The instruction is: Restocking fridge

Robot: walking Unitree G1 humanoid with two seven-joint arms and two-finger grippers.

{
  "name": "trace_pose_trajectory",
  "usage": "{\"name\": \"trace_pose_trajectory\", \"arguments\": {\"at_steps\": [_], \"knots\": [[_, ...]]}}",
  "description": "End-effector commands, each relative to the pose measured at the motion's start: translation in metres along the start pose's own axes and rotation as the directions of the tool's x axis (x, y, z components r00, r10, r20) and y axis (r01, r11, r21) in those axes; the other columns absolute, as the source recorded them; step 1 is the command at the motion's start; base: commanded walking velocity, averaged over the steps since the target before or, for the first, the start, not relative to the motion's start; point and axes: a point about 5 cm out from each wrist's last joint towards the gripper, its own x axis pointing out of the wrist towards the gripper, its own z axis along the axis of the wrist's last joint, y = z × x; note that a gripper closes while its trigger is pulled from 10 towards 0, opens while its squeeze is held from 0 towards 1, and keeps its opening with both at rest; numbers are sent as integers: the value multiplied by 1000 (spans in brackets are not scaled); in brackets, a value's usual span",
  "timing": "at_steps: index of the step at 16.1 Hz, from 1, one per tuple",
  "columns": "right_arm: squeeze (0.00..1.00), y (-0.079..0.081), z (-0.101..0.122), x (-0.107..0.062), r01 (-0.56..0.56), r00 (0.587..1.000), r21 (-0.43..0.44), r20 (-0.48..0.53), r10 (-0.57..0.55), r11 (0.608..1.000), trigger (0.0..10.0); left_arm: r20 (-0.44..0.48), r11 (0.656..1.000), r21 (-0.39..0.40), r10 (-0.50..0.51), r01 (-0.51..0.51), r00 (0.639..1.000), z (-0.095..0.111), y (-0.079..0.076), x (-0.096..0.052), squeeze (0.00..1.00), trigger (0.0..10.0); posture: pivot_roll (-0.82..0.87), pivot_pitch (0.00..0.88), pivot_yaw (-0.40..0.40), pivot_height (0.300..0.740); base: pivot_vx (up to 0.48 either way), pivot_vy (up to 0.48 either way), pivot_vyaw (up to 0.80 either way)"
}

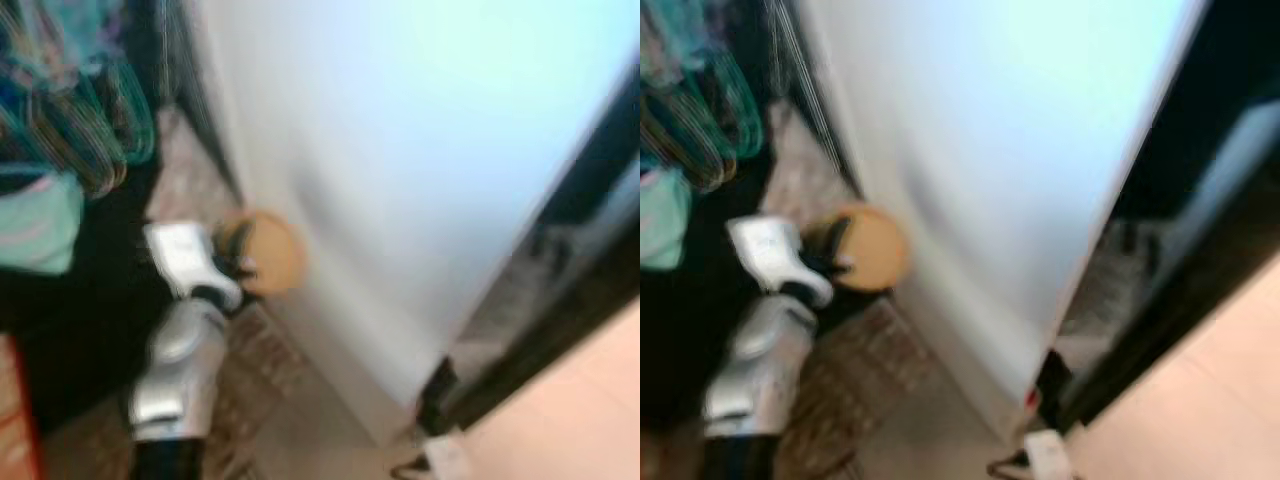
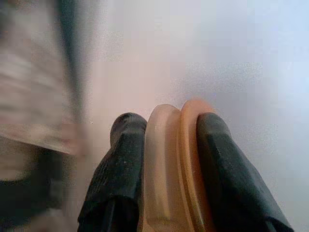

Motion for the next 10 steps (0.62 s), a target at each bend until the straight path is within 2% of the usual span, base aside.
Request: {"name": "trace_pose_trajectory", "arguments": {"at_steps": [1, 3, 5, 7, 8, 10], "knots": [[0, 9, -3, 0, -19, 1000, 9, -12, 19, 1000, 10000, -50, 995, -19, 94, -95, 994, -8, 26, -3, 0, 10000, -59, 58, 30, 740, 0, 0, -781], [0, 9, -3, 1, -19, 1000, 9, -10, 19, 1000, 10000, -126, 988, -7, 152, -154, 980, -24, 44, -5, 0, 10000, -60, 57, 32, 740, 0, 0, -781], [0, 9, -1, 1, -18, 1000, 12, -5, 18, 1000, 10000, -254, 973, -3, 224, -232, 941, -50, 67, -10, 0, 10000, -58, 54, 32, 740, 0, 0, -781], [0, 10, 0, 1, -18, 1000, 12, -4, 18, 1000, 10000, -304, 969, 28, 242, -245, 921, -62, 75, -13, 0, 10000, -59, 54, 33, 740, 0, 0, -781], [0, 9, 1, 1, -15, 1000, 14, -1, 15, 1000, 10000, -388, 958, -4, 264, -288, 883, -81, 86, -18, 0, 10000, -60, 54, 32, 740, 0, 0, -781], [0, 9, 1, 1, -13, 1000, 16, 1, 13, 1000, 10000, -441, 942, -34, 286, -334, 851, -95, 94, -24, 0, 10000, -61, 55, 31, 740, 0, 0, -781]]}}
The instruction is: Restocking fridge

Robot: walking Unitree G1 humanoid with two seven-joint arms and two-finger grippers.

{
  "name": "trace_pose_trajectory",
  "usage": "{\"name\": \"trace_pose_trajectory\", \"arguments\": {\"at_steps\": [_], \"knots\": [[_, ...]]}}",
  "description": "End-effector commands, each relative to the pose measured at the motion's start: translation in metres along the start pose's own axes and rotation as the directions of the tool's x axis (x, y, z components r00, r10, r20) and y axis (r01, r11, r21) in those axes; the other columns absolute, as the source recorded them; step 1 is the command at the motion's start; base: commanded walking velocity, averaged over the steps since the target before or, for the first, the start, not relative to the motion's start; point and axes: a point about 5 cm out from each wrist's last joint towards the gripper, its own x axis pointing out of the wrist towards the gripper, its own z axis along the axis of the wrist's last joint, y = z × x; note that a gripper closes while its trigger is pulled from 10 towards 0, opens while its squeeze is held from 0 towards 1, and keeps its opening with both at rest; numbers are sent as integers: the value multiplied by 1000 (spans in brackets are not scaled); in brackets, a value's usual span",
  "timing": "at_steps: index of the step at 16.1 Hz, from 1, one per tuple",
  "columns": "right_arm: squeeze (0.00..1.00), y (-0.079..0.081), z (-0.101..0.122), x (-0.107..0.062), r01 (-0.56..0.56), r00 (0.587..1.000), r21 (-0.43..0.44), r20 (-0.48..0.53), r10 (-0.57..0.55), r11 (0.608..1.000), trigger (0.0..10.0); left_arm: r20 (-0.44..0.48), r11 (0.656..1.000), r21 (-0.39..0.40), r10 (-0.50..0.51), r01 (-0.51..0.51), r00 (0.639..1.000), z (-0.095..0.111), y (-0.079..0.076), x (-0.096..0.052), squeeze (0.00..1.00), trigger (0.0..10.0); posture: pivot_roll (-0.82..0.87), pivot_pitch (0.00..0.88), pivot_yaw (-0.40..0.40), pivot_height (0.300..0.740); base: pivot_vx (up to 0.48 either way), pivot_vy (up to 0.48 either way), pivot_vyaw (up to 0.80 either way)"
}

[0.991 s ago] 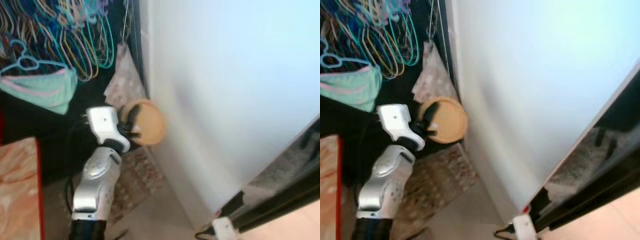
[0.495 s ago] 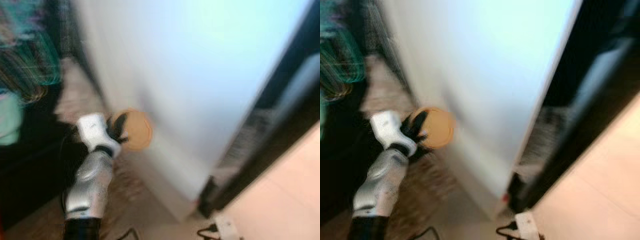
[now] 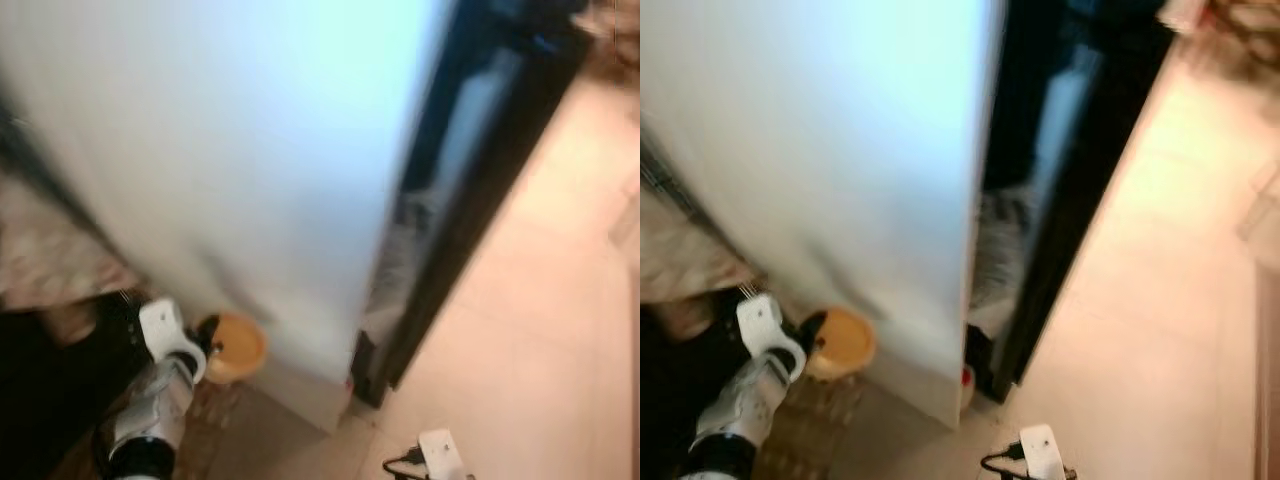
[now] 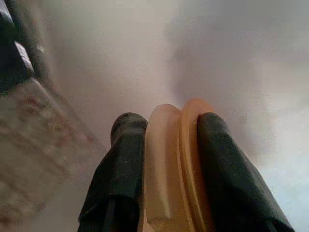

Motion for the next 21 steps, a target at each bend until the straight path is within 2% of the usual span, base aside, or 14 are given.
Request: {"name": "trace_pose_trajectory", "arguments": {"at_steps": [1, 2, 3, 5, 7, 10, 12, 14, 17, 19, 21], "knots": [[0, -1, 1, 0, 6, 1000, 8, 0, -6, 1000, 10000, -27, 999, -27, 34, -35, 999, -8, 9, 1, 0, 10000, -61, 55, 31, 740, 0, 0, -781], [0, -1, 2, 0, 8, 1000, 10, 2, -8, 1000, 10000, -70, 996, -39, 79, -82, 994, -19, 19, 2, 0, 10000, -63, 56, 30, 740, 0, 0, -781], [0, -2, 3, 0, 9, 1000, 11, 4, -9, 1000, 10000, -108, 992, -15, 122, -125, 987, -28, 27, 0, 0, 10000, -61, 57, 29, 740, 0, 0, -781], [0, -3, 4, 1, 10, 1000, 10, 5, -10, 1000, 10000, -142, 986, -3, 163, -165, 976, -37, 35, -2, 0, 10000, -61, 56, 29, 740, 0, 0, -781], [0, -4, 6, 1, 14, 1000, 13, 11, -14, 1000, 10000, -209, 958, 43, 286, -283, 935, -57, 57, -12, 0, 10000, -68, 53, 31, 740, 0, 0, -784], [0, -6, 7, 1, 21, 1000, 22, 19, -22, 1000, 10000, -237, 930, 80, 368, -359, 899, -68, 71, -20, 0, 10000, -62, 50, 29, 740, 0, 0, -260], [0, -8, 6, 0, 34, 999, 23, 18, -34, 999, 10000, -280, 902, 105, 430, -418, 858, -79, 84, -30, 0, 10000, -67, 48, 29, 740, 0, 0, 0], [0, -10, 6, 0, 55, 998, 13, 22, -55, 998, 10000, -290, 885, 97, 463, -455, 838, -82, 91, -35, 0, 10000, -73, 46, 29, 740, 0, 0, 0], [0, -27, 11, -3, 160, 984, 115, 63, -168, 980, 10000, -290, 883, 89, 465, -460, 836, -85, 91, -36, 0, 10000, -77, 48, 24, 740, 0, 0, 0], [0, -51, 33, -7, 291, 931, 211, 162, -327, 933, 10000, -287, 883, 78, 464, -463, 838, -85, 92, -37, 0, 10000, -92, 46, 22, 740, 0, 0, 0], [0, -61, 49, -11, 321, 891, 245, 251, -380, 915, 10000, -283, 886, 65, 457, -459, 843, -86, 91, -37, 0, 10000, -106, 39, 22, 740, 0, 0, 0]]}}
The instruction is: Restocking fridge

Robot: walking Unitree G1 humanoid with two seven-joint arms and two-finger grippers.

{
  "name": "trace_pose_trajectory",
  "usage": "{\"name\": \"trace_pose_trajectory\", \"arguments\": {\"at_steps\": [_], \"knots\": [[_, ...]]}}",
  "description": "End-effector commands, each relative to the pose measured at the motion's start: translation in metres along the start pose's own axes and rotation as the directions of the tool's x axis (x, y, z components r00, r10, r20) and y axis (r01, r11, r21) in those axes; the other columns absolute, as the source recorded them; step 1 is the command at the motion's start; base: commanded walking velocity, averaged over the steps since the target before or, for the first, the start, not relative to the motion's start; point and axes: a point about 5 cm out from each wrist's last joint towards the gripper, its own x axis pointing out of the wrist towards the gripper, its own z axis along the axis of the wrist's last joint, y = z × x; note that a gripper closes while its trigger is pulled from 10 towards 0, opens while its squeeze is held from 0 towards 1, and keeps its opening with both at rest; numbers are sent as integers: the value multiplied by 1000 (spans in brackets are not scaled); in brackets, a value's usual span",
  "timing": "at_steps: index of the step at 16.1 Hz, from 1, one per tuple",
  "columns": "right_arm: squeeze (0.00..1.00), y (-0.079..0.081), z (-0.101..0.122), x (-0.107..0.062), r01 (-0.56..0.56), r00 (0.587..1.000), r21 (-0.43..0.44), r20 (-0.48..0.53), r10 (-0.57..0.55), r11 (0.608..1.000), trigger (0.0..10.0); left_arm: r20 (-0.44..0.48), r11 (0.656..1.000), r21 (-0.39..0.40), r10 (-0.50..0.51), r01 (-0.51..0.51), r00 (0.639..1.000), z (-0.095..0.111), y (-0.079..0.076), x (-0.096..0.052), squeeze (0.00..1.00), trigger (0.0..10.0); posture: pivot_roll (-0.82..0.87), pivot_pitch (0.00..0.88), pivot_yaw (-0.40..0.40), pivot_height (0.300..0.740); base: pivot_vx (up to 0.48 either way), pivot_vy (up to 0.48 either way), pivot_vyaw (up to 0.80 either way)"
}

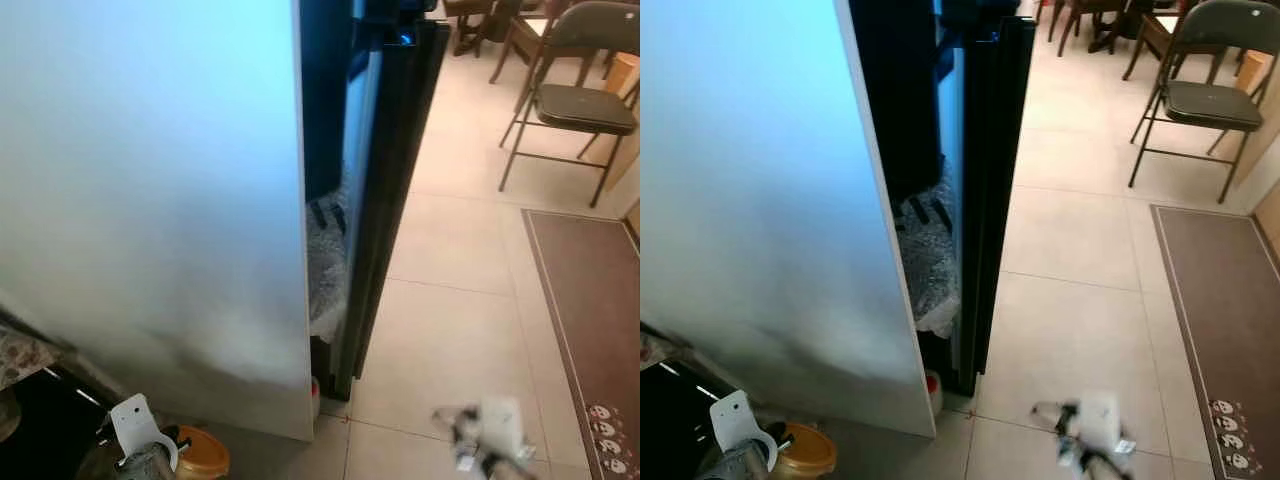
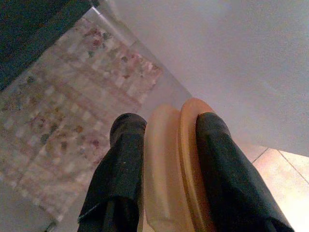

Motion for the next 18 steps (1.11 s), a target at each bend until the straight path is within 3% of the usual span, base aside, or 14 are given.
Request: {"name": "trace_pose_trajectory", "arguments": {"at_steps": [1, 3, 4, 6, 8, 10, 13, 14, 16, 18], "knots": [[0, 1, 11, 2, 9, 998, 24, 68, -11, 1000, 10000, -7, 1000, -16, 2, -2, 1000, -4, 2, 0, 0, 10000, -111, 34, 21, 740, 0, 0, 0], [0, -2, 26, 3, 20, 988, 38, 155, -25, 999, 10000, -7, 1000, -12, 1, -1, 1000, -5, 2, 0, 0, 10000, -112, 27, 18, 740, 0, 0, 0], [0, 0, 47, 2, 1, 959, 42, 283, -13, 999, 10000, -7, 1000, -14, -2, 2, 1000, -6, 2, -1, 0, 10000, -112, 17, 12, 740, 0, 0, 0], [0, 7, 64, -4, -31, 913, -2, 407, 29, 1000, 10000, -3, 999, -28, -20, 20, 1000, -7, 0, -1, 0, 10000, -125, 6, 10, 740, 0, 0, 0], [0, 19, 81, -16, -122, 844, -66, 519, 139, 990, 10000, -5, 999, -27, -21, 21, 1000, -9, 0, -1, 0, 10000, -126, 0, 7, 740, 0, 0, 0], [0, 27, 94, -24, -175, 805, -98, 559, 200, 980, 10000, -3, 999, -9, -32, 32, 999, -10, -1, -1, 0, 10000, -130, 0, 5, 740, 0, 0, 0], [0, 51, 117, -36, -321, 726, -146, 596, 343, 936, 10000, -8, 999, 2, -38, 38, 999, -13, -3, -2, 0, 10000, -129, 0, 3, 740, 0, 0, 0], [0, 53, 120, -34, -324, 725, -158, 591, 352, 933, 10000, -7, 999, 3, -38, 38, 999, -12, -3, -2, 0, 10000, -130, 0, 4, 740, 0, 0, 0], [1000, 57, 135, -24, -311, 747, -197, 554, 367, 930, 10000, 5, 999, -4, -48, 48, 999, -10, -5, -2, 0, 10000, -130, 0, 4, 740, 0, 0, 0], [1000, 65, 156, -21, -342, 720, -185, 579, 383, 921, 10000, 12, 998, -8, -57, 57, 998, -8, -6, -2, 0, 10000, -130, 7, 12, 740, 0, 0, 0]]}}
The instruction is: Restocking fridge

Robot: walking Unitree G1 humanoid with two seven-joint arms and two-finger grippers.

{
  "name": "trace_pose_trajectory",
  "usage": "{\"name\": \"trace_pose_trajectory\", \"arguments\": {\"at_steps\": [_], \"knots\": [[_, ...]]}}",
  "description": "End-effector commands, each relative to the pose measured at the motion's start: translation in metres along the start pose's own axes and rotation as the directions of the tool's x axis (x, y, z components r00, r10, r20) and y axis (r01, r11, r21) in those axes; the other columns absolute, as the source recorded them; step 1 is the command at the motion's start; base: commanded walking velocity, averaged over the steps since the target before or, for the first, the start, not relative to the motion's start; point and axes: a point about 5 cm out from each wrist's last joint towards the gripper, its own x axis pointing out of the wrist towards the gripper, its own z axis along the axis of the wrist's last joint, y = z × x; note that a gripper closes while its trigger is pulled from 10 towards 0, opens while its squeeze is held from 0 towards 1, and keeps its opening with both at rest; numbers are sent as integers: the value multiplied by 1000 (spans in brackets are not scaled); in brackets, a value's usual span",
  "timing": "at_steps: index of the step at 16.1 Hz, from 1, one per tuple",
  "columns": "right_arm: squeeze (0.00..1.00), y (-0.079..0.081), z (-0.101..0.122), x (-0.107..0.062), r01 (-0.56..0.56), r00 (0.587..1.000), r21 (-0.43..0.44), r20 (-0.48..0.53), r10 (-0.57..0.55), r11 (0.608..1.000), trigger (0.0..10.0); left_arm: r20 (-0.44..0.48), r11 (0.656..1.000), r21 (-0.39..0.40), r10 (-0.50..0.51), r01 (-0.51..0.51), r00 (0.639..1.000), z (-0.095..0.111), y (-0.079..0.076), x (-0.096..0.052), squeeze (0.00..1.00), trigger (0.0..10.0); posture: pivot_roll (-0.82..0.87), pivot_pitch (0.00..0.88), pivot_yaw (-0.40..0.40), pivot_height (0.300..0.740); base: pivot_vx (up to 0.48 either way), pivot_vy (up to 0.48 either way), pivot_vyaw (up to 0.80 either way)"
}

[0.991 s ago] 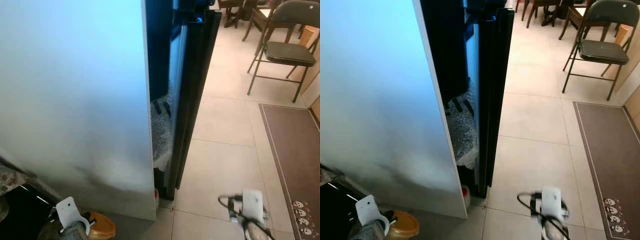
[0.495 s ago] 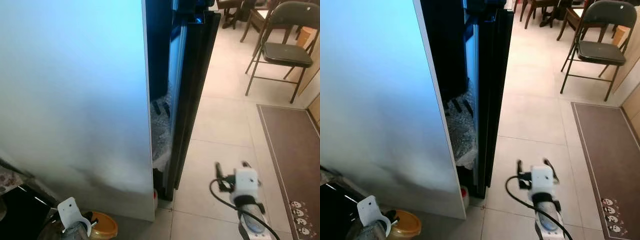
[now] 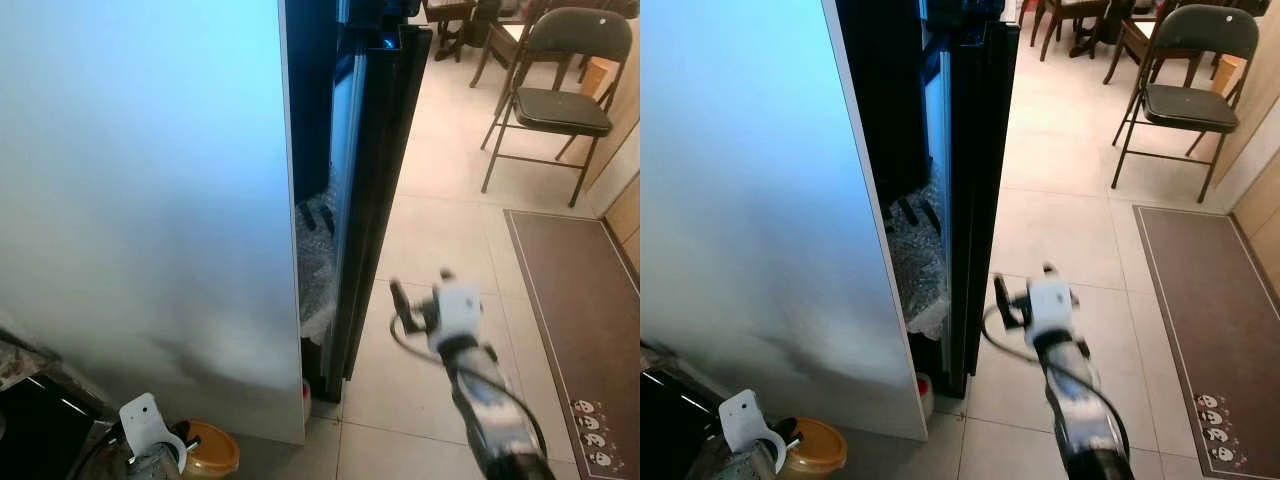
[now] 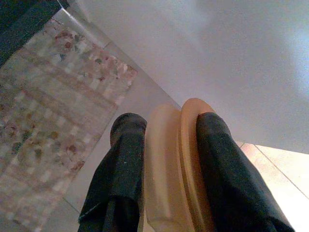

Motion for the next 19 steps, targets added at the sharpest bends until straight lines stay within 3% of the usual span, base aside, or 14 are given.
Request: {"name": "trace_pose_trajectory", "arguments": {"at_steps": [1, 6, 7, 8, 15, 19], "knots": [[1000, 5, -3, 3, -33, 999, 17, -30, 34, 999, 10000, -4, 1000, 8, 8, -8, 1000, -2, 2, 0, 0, 10000, -126, 12, 13, 740, 0, 0, 0], [1000, 22, 3, 20, -151, 987, 6, -58, 151, 988, 10000, 7, 999, 42, -6, 6, 1000, 1, -1, 0, 0, 10000, -120, 31, 16, 740, 0, 0, 0], [569, 21, 2, 22, -151, 986, -4, -69, 151, 988, 10000, 8, 999, 41, -6, 6, 1000, 1, -1, 0, 0, 10000, -121, 32, 15, 740, 0, 0, 0], [0, 20, 4, 25, -146, 987, -1, -72, 146, 989, 10000, 8, 999, 43, -7, 7, 1000, 1, -1, 0, 0, 10000, -121, 36, 18, 740, 0, 0, 0], [0, 37, 21, 47, -244, 968, -20, -59, 243, 970, 10000, 10, 997, 70, -15, 14, 1000, 1, -5, 0, 0, 10000, -113, 38, 13, 740, 0, 0, 0], [0, 38, 33, 58, -262, 964, -35, -45, 261, 964, 10000, 16, 998, 65, -18, 17, 1000, 3, -6, 0, 0, 10000, -110, 35, 11, 740, 0, 0, 0]]}}
